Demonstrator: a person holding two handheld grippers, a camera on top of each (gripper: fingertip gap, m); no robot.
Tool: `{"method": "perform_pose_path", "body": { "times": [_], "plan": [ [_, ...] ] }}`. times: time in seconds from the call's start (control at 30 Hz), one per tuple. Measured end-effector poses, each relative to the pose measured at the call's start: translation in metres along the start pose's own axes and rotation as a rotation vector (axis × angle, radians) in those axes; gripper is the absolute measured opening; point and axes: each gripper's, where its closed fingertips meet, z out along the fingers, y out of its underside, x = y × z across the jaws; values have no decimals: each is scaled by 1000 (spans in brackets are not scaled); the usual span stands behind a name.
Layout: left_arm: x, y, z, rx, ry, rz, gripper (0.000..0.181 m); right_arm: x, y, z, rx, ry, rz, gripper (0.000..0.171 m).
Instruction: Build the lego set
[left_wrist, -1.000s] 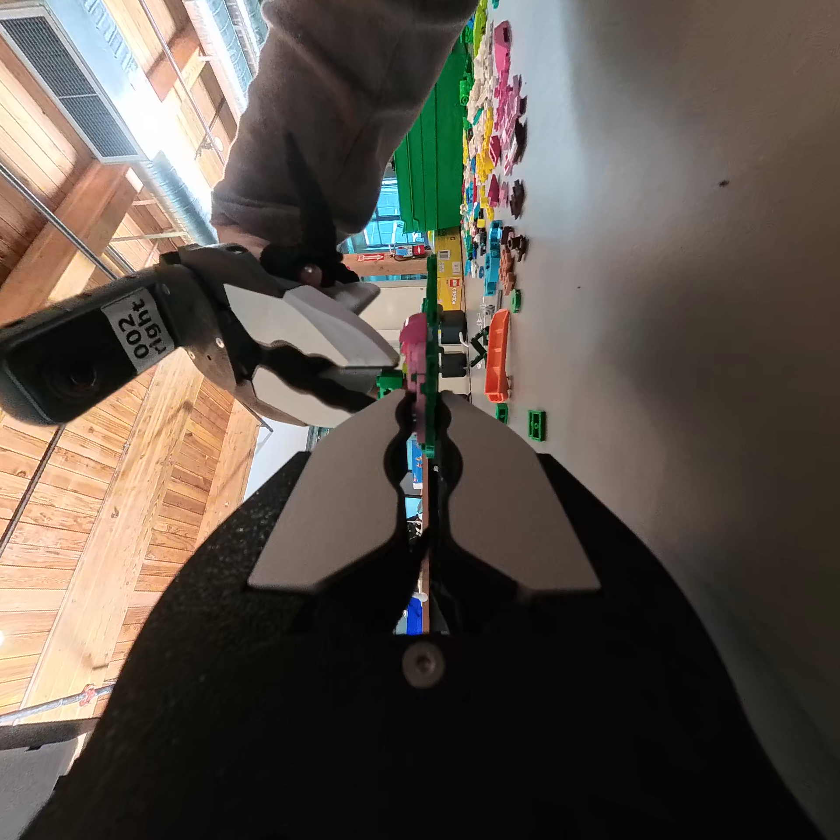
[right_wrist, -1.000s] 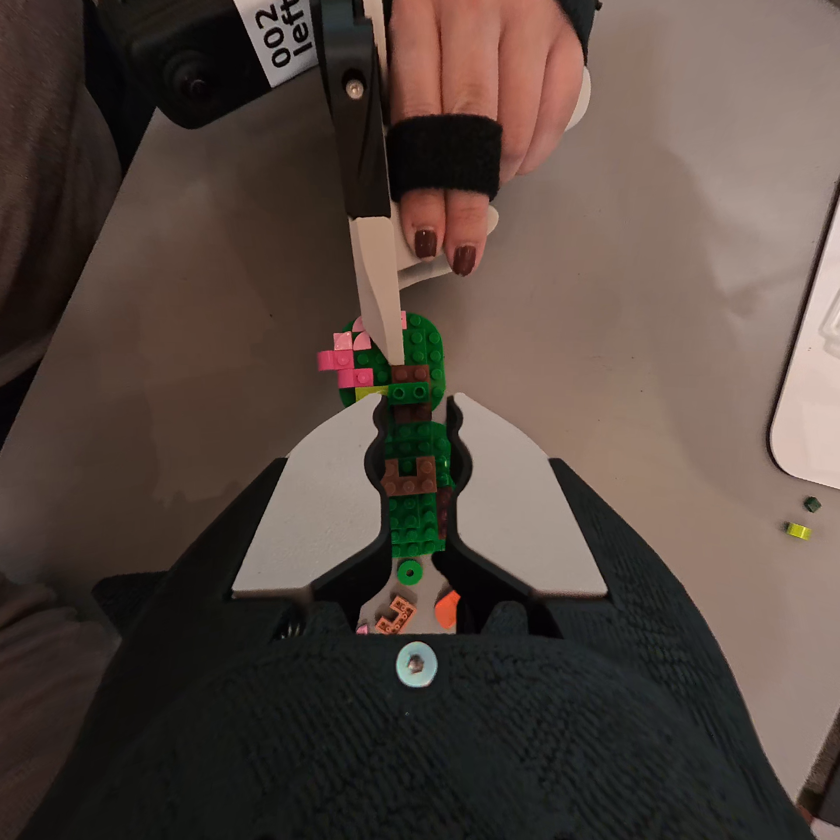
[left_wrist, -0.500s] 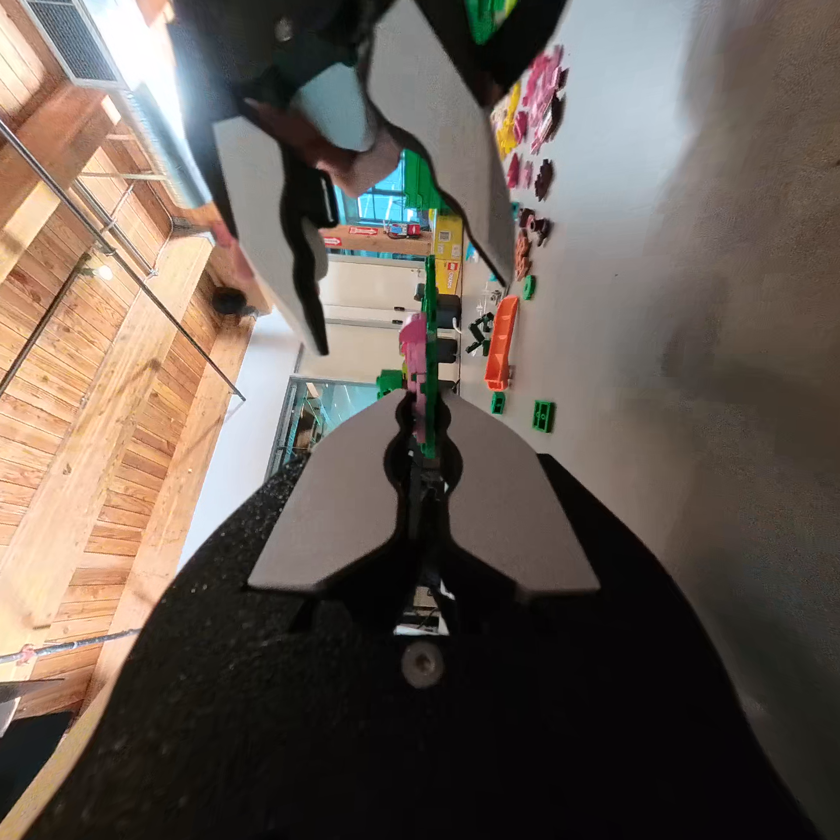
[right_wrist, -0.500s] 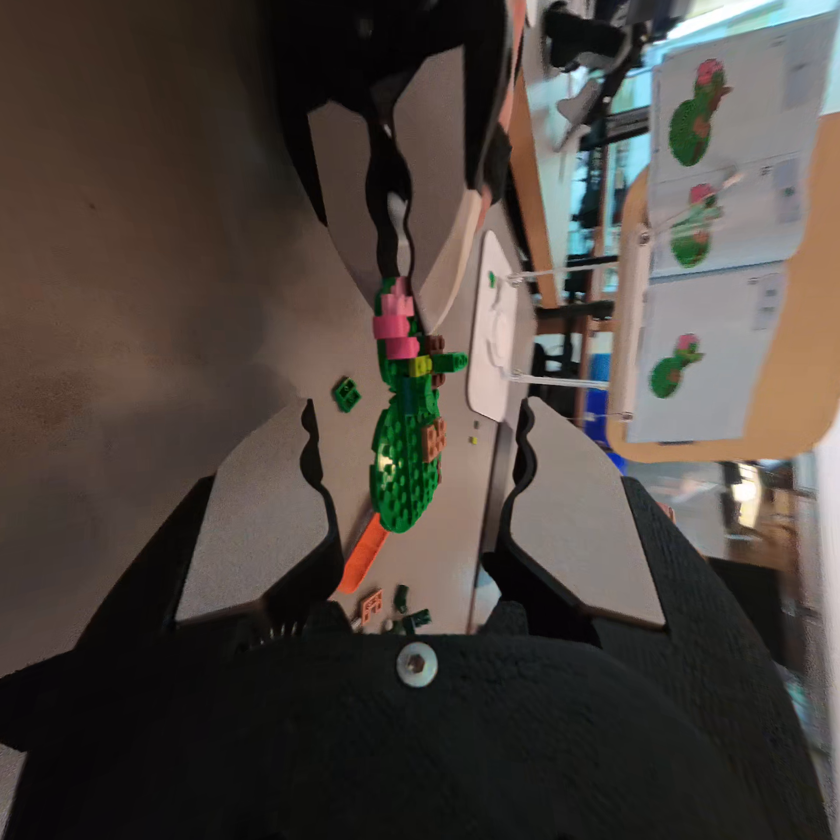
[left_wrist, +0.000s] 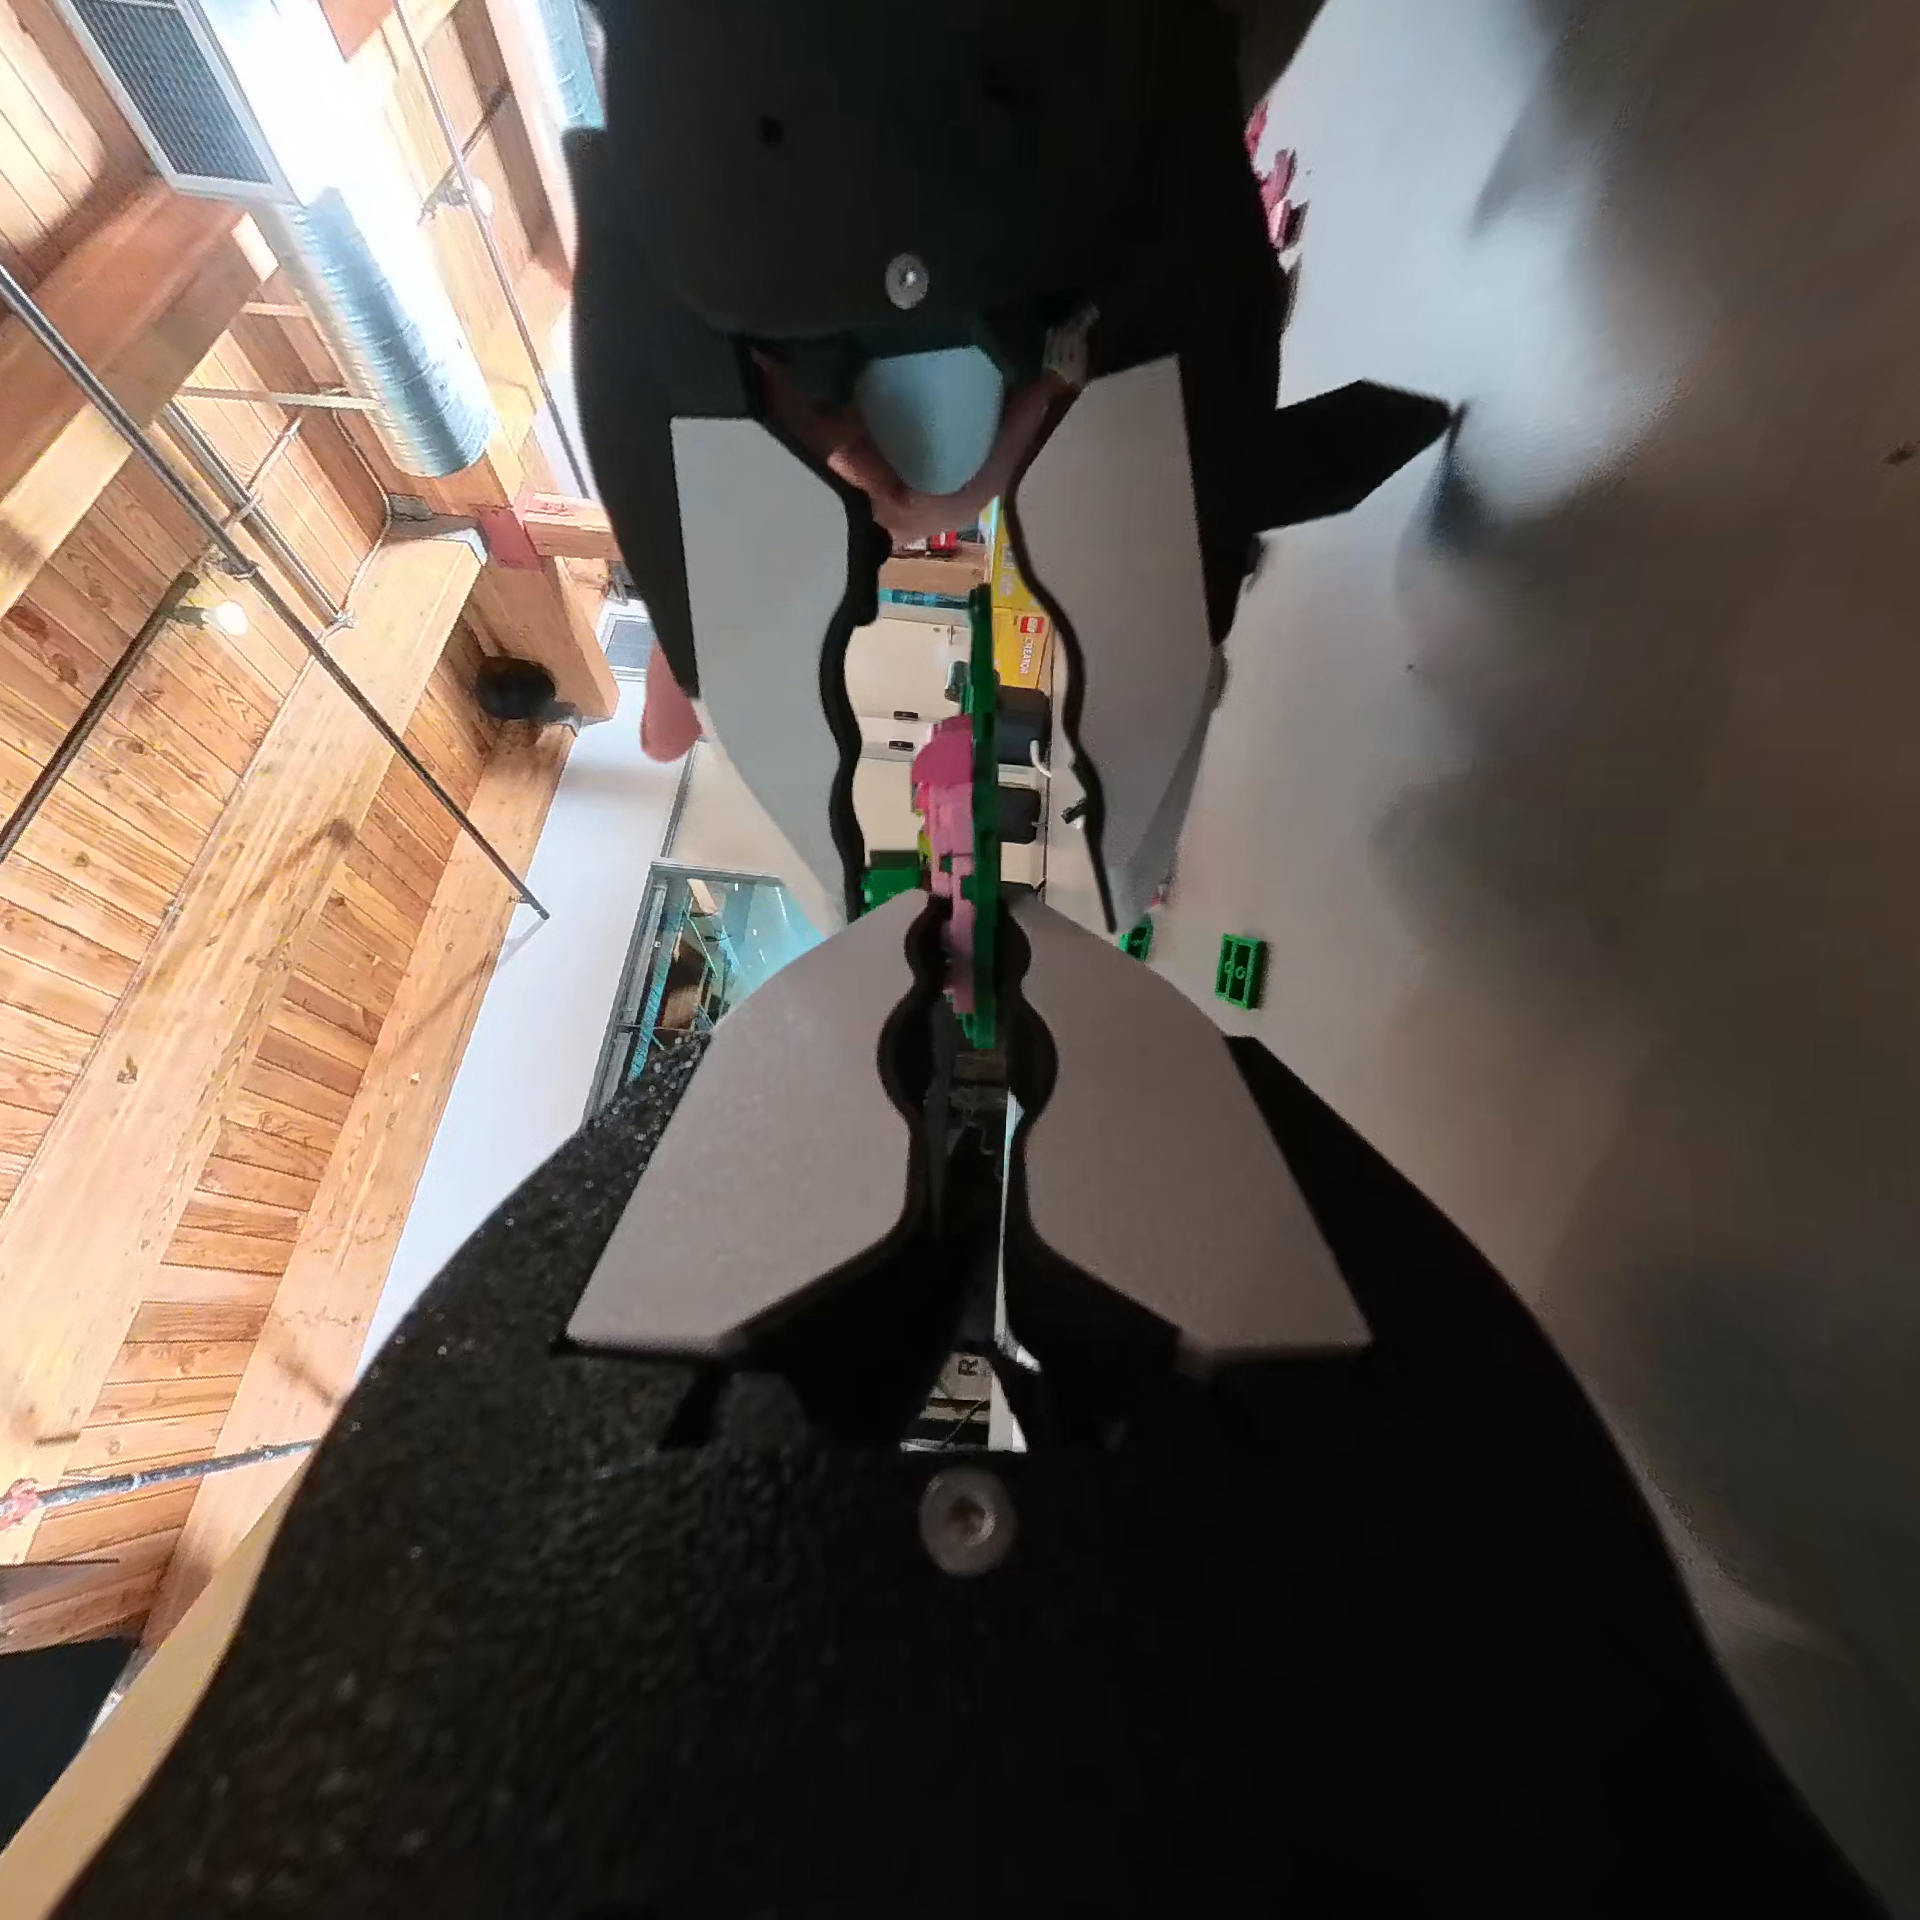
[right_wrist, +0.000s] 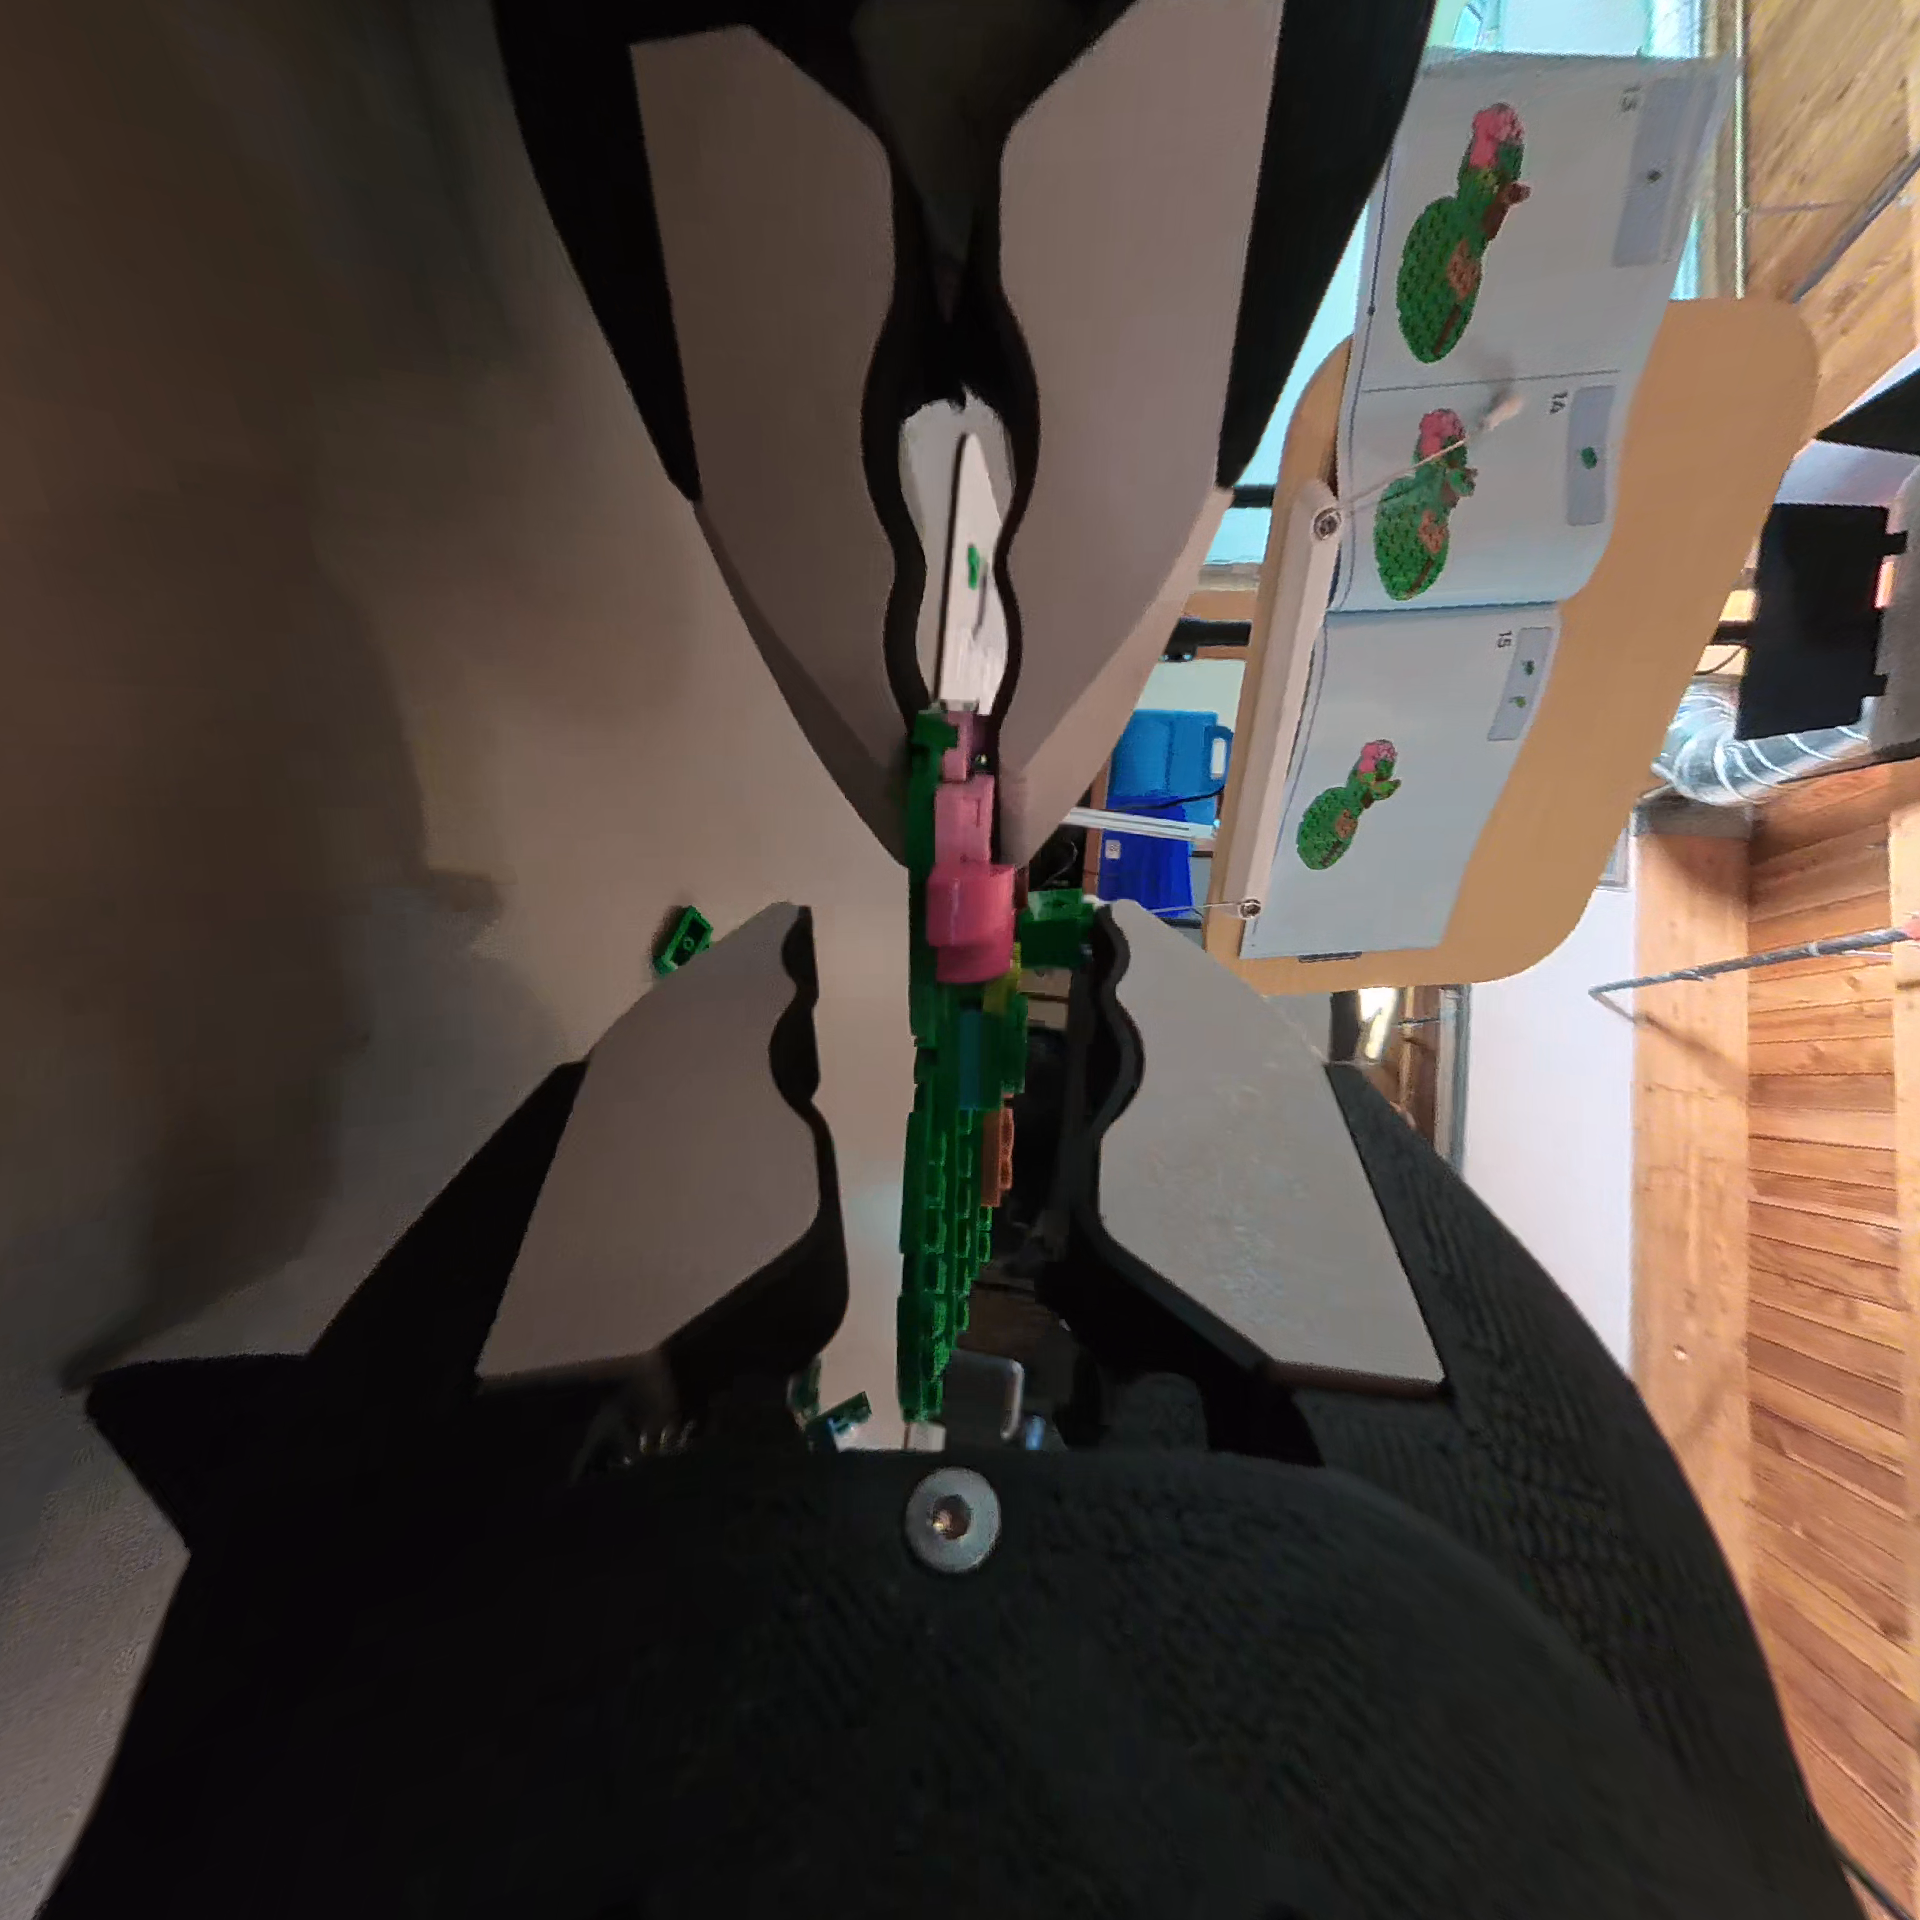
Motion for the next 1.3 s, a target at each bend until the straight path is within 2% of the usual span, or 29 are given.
{"method": "perform_pose_path", "body": {
  "times": [0.17, 0.23, 1.03, 1.3],
  "plan": [
    [4, -2, 1, 1, 19, 4, 8, 5, 4, 0, -45, 53, -41, 31],
    [2, -2, 1, 1, 18, -11, 8, 7, 4, -1, -51, 71, -42, 30],
    [15, -3, 4, -20, 107, -35, 9, -10, 10, 0, -102, -73, 38, 27],
    [15, -1, 3, -27, 115, -50, 8, -10, 9, 1, -74, -82, 103, 32]
  ]
}}
